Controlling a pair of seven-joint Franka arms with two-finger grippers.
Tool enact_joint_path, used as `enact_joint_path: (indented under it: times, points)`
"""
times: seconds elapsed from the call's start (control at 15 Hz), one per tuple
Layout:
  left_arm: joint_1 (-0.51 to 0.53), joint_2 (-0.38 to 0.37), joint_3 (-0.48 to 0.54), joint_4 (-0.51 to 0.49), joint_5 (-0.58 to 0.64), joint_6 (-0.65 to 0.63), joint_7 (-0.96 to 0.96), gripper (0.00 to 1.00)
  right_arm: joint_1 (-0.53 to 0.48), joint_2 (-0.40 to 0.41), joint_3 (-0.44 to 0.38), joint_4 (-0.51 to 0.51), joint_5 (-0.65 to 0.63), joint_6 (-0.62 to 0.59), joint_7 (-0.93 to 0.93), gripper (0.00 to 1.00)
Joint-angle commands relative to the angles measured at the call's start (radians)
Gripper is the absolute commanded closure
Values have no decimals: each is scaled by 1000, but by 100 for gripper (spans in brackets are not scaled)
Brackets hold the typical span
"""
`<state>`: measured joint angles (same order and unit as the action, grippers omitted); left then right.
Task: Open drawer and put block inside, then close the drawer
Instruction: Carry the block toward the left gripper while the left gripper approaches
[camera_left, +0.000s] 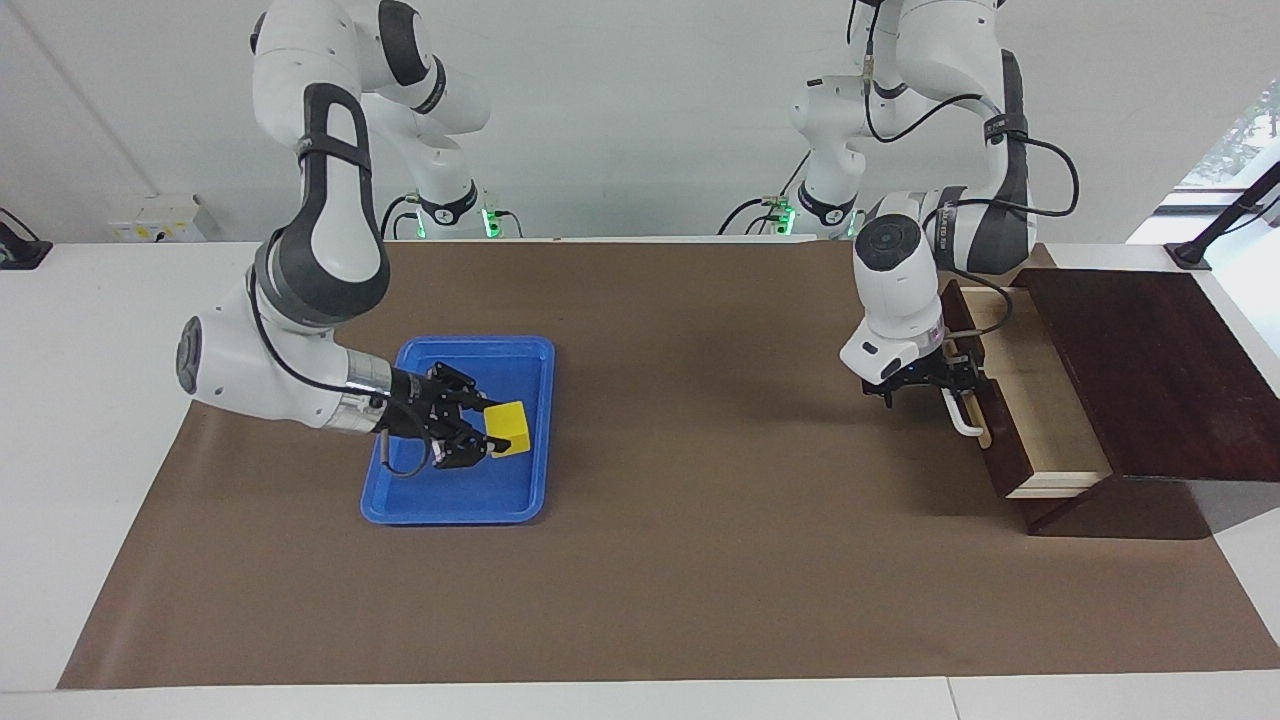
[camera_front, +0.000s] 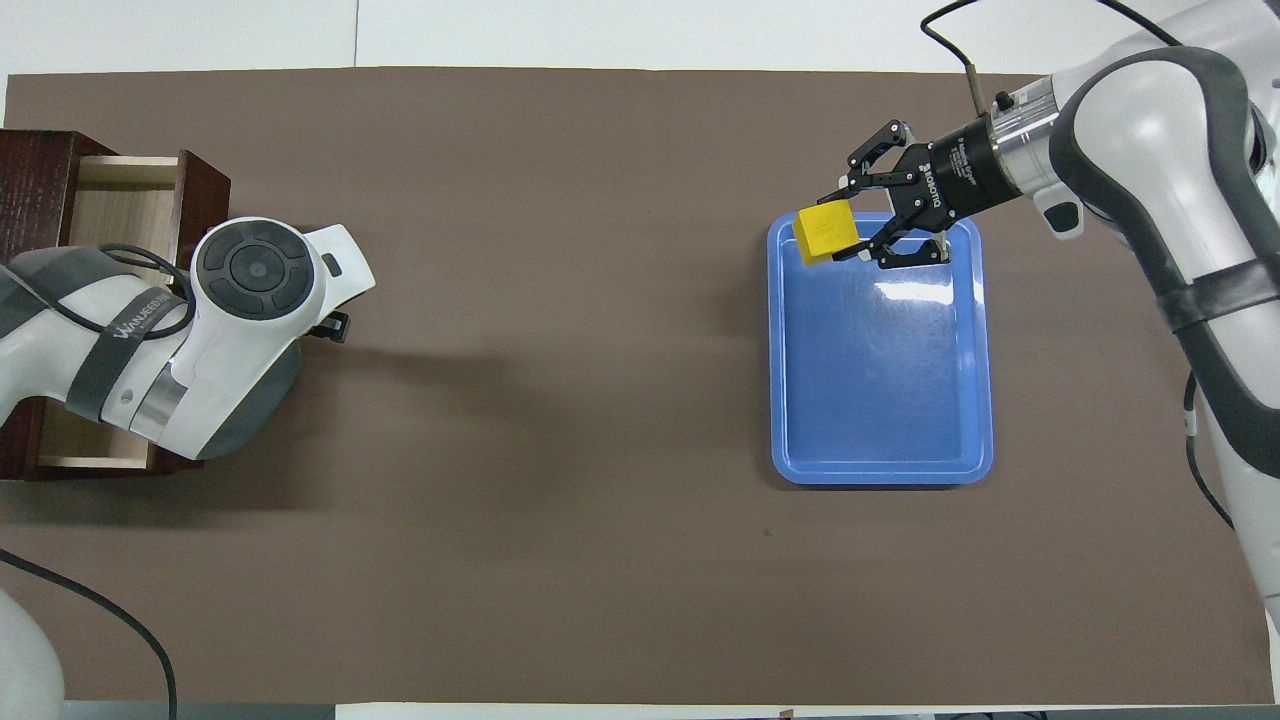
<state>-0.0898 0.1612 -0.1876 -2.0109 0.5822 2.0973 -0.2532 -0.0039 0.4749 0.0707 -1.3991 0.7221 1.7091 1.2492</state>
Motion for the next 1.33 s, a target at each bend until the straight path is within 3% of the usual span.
enact_joint_path:
  times: [0.0, 0.53, 0.93, 1.26]
  points:
    - [-34, -3, -1, 1, -51, -19, -6, 0, 30, -67, 1, -21, 22, -16, 74, 100]
    - [-34, -5, -1, 43, -79, -66, 0, 0, 81, -107, 1, -21, 33, -17, 122, 100]
    - [-33, 9, -6, 322, -238, -347, 101, 0, 82, -108, 1, -21, 31, -17, 122, 100]
    - [-48, 1, -7, 470, -398, -488, 39, 0, 96, -108, 3, -21, 43, -6, 147, 100]
